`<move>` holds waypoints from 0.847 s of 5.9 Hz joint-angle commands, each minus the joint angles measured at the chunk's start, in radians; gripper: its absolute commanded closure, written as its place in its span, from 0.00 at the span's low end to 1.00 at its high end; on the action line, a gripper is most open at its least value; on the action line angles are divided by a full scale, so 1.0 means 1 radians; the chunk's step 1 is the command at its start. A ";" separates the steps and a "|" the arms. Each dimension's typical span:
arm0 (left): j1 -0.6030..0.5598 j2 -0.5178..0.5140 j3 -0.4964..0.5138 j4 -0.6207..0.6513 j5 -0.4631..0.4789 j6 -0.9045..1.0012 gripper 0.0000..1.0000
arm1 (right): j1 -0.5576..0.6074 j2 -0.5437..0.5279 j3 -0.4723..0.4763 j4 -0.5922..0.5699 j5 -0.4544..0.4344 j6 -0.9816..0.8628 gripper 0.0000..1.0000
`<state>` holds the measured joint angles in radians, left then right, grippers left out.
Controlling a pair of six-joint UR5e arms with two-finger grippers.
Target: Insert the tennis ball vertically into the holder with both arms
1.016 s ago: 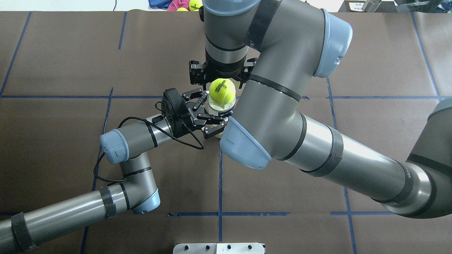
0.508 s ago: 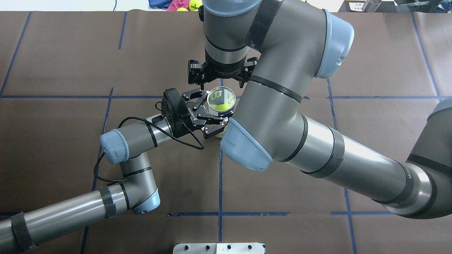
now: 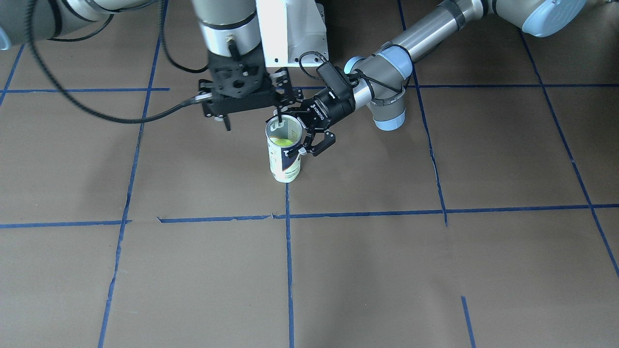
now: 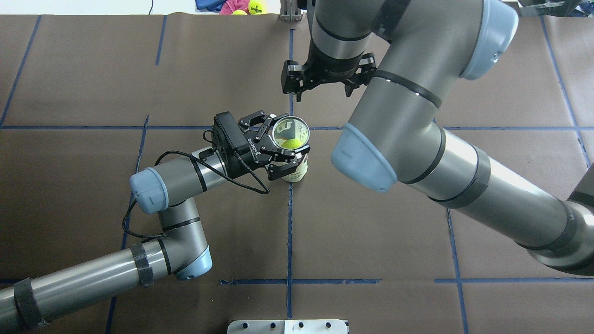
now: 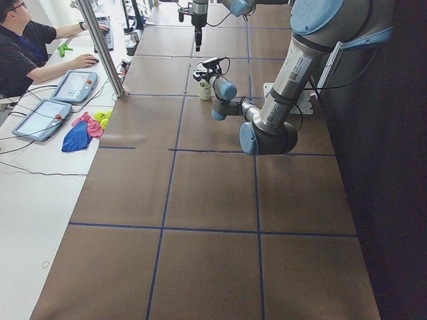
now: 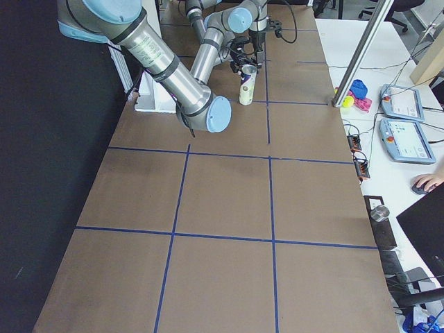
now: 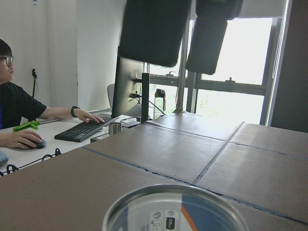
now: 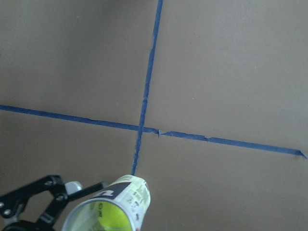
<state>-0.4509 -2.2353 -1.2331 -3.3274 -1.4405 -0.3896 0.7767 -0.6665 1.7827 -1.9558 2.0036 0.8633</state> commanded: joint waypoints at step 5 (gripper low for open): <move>-0.097 0.034 -0.322 0.416 -0.012 0.001 0.04 | 0.378 -0.425 0.017 0.212 0.203 -0.613 0.01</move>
<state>-0.5299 -2.2156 -1.4808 -3.0412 -1.4509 -0.3885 1.0846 -1.0204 1.7991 -1.7615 2.1732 0.3736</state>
